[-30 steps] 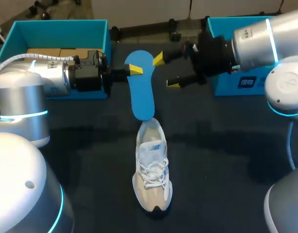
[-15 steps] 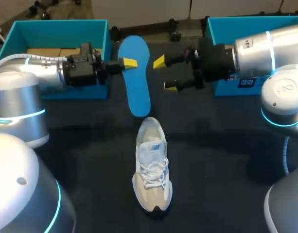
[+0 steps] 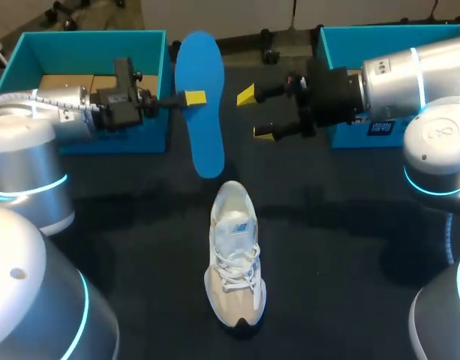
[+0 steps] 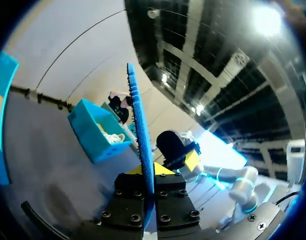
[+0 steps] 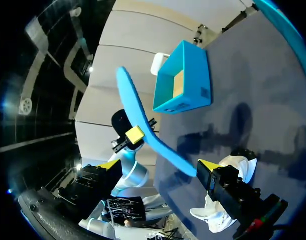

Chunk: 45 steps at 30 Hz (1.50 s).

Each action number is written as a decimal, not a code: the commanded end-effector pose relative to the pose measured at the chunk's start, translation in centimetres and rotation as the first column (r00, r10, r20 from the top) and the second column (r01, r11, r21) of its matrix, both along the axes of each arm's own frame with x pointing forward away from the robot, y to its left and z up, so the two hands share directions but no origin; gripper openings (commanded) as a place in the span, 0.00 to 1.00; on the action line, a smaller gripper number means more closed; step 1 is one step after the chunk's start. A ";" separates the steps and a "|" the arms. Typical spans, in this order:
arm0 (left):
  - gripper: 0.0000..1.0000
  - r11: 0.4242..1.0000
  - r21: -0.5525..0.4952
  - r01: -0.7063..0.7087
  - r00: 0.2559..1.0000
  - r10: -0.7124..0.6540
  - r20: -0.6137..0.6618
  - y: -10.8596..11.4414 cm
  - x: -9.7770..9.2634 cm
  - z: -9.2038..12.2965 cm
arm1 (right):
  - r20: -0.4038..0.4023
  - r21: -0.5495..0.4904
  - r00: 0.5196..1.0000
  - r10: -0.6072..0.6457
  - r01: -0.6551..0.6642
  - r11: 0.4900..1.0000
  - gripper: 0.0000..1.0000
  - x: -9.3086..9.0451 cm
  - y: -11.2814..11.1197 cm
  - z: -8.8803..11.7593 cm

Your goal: Take the shoe out of the shoebox, open the shoe tongue, remove and reinsert the insole, then place the shoe into the shoebox

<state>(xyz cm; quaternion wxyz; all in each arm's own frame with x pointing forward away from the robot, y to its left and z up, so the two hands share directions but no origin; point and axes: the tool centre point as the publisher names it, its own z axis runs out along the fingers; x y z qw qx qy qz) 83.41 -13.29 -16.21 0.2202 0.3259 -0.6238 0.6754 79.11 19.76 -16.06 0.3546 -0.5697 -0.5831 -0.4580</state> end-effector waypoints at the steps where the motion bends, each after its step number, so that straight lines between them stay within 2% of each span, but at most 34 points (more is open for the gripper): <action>1: 0.00 0.996 0.090 -0.012 0.919 -0.024 0.395 -0.1 0.2 -0.1 | 0.000 -0.002 1.000 -0.002 0.002 1.000 1.00 0.0 0.2 0.0; 9: 0.00 0.996 0.090 -0.012 0.919 -0.024 0.395 -0.1 0.2 -0.1 | 0.000 -0.002 1.000 -0.002 0.002 1.000 1.00 0.0 0.2 0.0; 10: 0.00 0.996 0.083 -0.018 0.905 -0.019 0.425 -0.1 0.1 0.0 | 0.000 -0.002 1.000 -0.002 0.002 1.000 1.00 0.0 0.2 0.0; 11: 0.00 0.996 0.087 -0.022 0.863 -0.025 0.505 0.0 0.1 0.1 | 0.000 -0.002 1.000 -0.002 0.002 1.000 1.00 0.0 0.2 0.0; 13: 0.00 0.997 0.079 -0.014 0.816 -0.034 0.577 0.1 0.2 0.1 | 0.000 -0.002 1.000 -0.002 0.002 1.000 1.00 0.0 0.2 0.0; 15: 0.00 0.996 0.083 -0.021 0.725 -0.042 0.687 0.0 0.4 -0.4 | 0.000 -0.002 1.000 -0.002 0.002 1.000 1.00 0.0 0.2 0.0; 17: 0.00 0.995 0.101 -0.013 0.664 -0.067 0.744 -0.1 0.7 -0.7 | 0.000 -0.002 1.000 -0.002 0.002 1.000 1.00 0.0 0.2 0.0; 20: 0.00 0.993 0.116 0.001 0.585 -0.095 0.806 -0.1 1.0 -0.6 | 0.000 -0.002 1.000 -0.002 0.002 1.000 1.00 0.0 0.2 0.0; 21: 0.00 0.991 0.137 0.008 0.535 -0.120 0.836 -0.1 0.9 -0.5 | 0.000 -0.002 1.000 -0.002 0.002 1.000 1.00 0.0 0.2 0.0; 22: 0.00 0.991 0.137 0.008 0.535 -0.120 0.836 -0.1 0.9 -0.5 | 0.000 -0.002 1.000 -0.002 0.002 1.000 1.00 0.0 0.2 0.0; 23: 0.00 0.988 0.154 -0.012 0.444 -0.133 0.886 -0.1 0.6 -0.4 | 0.000 -0.002 1.000 -0.002 0.002 1.000 1.00 0.0 0.2 0.0; 24: 0.00 0.986 0.166 -0.016 0.395 -0.146 0.907 -0.1 0.4 -0.4 | 0.000 -0.002 1.000 -0.002 0.002 1.000 1.00 0.0 0.2 0.0; 30: 0.00 0.977 0.211 -0.038 0.169 -0.202 0.965 -0.2 -0.4 0.2 | 0.000 -0.002 1.000 -0.002 0.002 1.000 1.00 0.0 0.2 0.0; 32: 0.00 0.974 0.221 -0.042 0.126 -0.214 0.969 -0.2 -0.4 0.2 | 0.000 -0.002 1.000 -0.002 0.002 1.000 1.00 0.0 0.2 0.0; 34: 0.00 0.974 0.220 -0.051 0.103 -0.213 0.971 -0.2 -0.4 0.3 | 0.000 -0.002 1.000 -0.002 0.002 1.000 1.00 0.0 0.2 0.0; 36: 0.00 0.980 0.173 -0.094 0.129 -0.160 0.979 -0.1 -0.1 0.5 | 0.000 -0.002 1.000 -0.002 0.002 1.000 1.00 0.0 0.2 0.0; 45: 0.00 0.980 0.173 -0.094 0.129 -0.160 0.979 -0.1 -0.1 0.5 | 0.000 -0.002 1.000 -0.002 0.002 1.000 1.00 0.0 0.2 0.0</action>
